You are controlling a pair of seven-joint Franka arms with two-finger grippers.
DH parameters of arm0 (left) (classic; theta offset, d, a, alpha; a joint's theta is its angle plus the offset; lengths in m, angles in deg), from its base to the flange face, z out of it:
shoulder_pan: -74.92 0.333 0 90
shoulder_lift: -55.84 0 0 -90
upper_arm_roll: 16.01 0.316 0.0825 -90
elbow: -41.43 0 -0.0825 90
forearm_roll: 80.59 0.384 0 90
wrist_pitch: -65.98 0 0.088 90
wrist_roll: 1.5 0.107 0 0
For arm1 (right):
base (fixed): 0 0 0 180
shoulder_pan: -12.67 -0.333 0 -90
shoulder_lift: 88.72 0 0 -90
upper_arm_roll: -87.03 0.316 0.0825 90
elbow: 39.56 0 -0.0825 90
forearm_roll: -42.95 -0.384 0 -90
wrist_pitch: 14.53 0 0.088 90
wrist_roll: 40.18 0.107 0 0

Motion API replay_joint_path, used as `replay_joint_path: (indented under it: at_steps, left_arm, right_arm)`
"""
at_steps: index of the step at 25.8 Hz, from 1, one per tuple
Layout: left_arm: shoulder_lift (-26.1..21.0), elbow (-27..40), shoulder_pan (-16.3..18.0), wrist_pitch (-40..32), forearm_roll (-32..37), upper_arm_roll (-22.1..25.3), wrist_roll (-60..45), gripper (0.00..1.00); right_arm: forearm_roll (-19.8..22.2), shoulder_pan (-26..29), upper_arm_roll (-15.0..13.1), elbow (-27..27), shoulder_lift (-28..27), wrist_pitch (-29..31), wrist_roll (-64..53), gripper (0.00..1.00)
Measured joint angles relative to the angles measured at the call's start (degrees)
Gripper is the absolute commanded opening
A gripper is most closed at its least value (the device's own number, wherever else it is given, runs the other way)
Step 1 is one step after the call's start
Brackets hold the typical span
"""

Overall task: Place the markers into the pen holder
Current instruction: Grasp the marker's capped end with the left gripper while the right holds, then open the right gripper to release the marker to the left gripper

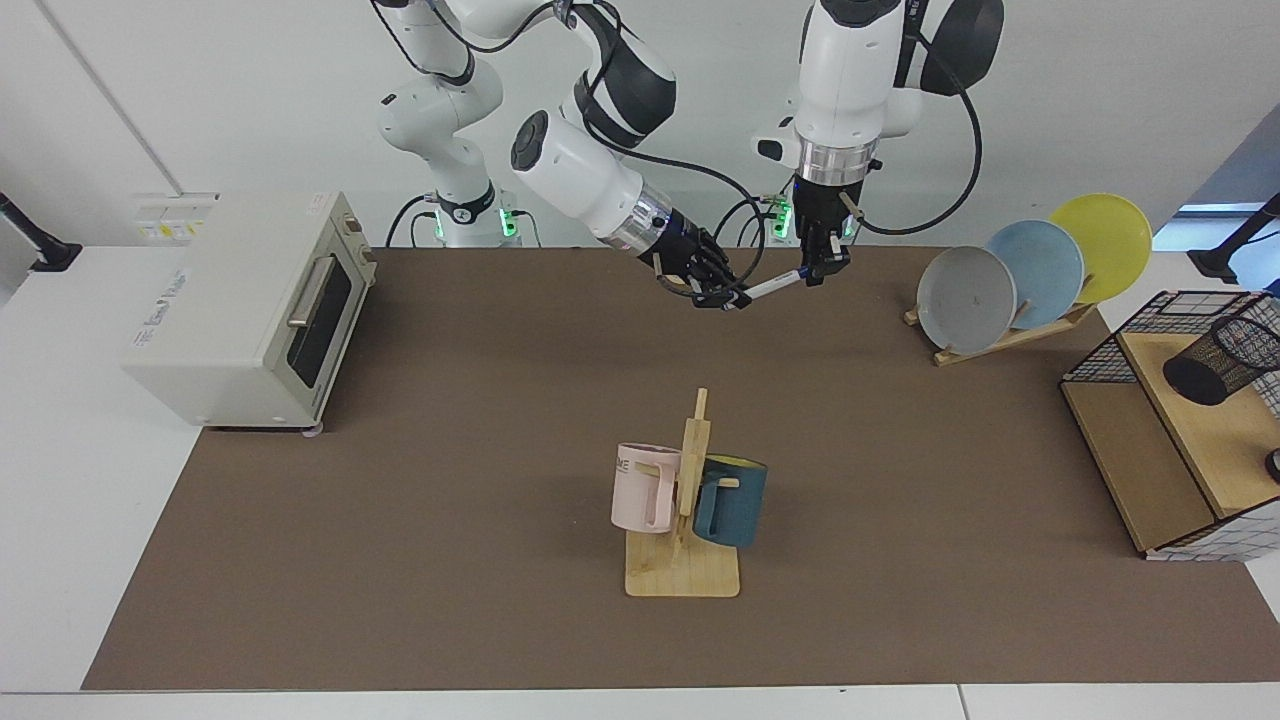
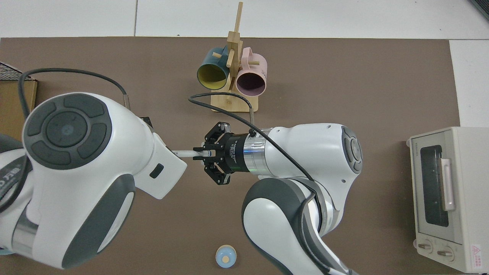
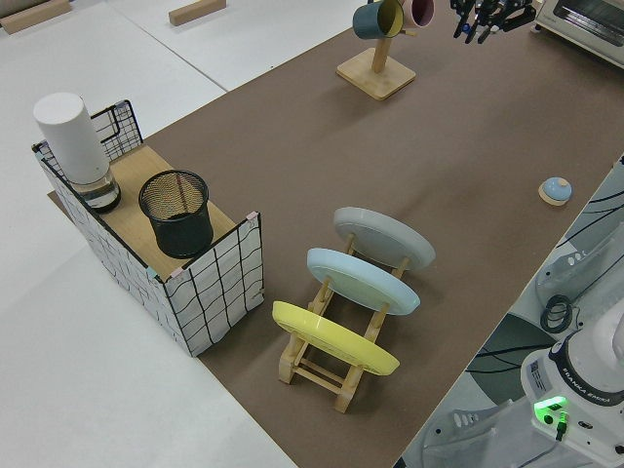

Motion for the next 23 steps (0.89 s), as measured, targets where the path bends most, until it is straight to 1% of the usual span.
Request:
replay_joint_path:
  at_steps: [2, 4, 5, 6, 18, 21, 23]
  left_arm:
    - [0.0, 0.0, 0.0, 0.0, 0.0, 0.0, 0.0, 0.0]
    - [0.0, 0.0, 0.0, 0.0, 0.0, 0.0, 0.0, 0.0]
    - [0.0, 0.0, 0.0, 0.0, 0.0, 0.0, 0.0, 0.0]
    - [0.0, 0.0, 0.0, 0.0, 0.0, 0.0, 0.0, 0.0]
    - [0.0, 0.1, -0.3, -0.7, 0.2, 0.7, -0.6, 0.0]
    - [0.0, 0.1, -0.3, -1.8, 0.4, 1.9, -0.8, 0.0]
    - [0.0, 0.1, -0.3, -2.1, 0.5, 3.1, -0.8, 0.0]
  right_arm:
    - [0.0, 0.0, 0.0, 0.0, 0.0, 0.0, 0.0, 0.0]
    - [0.0, 0.0, 0.0, 0.0, 0.0, 0.0, 0.0, 0.56]
    - [0.0, 0.0, 0.0, 0.0, 0.0, 0.0, 0.0, 0.77]
    - [0.0, 0.0, 0.0, 0.0, 0.0, 0.0, 0.0, 1.0]
    - [0.5, -0.8, 0.2, 0.0, -0.1, 0.0, 0.0, 1.0]
    - [1.4, -0.7, 0.0, -0.1, -0.1, 0.0, -0.2, 1.0]
    - [2.8, -0.6, -0.2, -0.3, -0.1, 0.0, -0.6, 1.0]
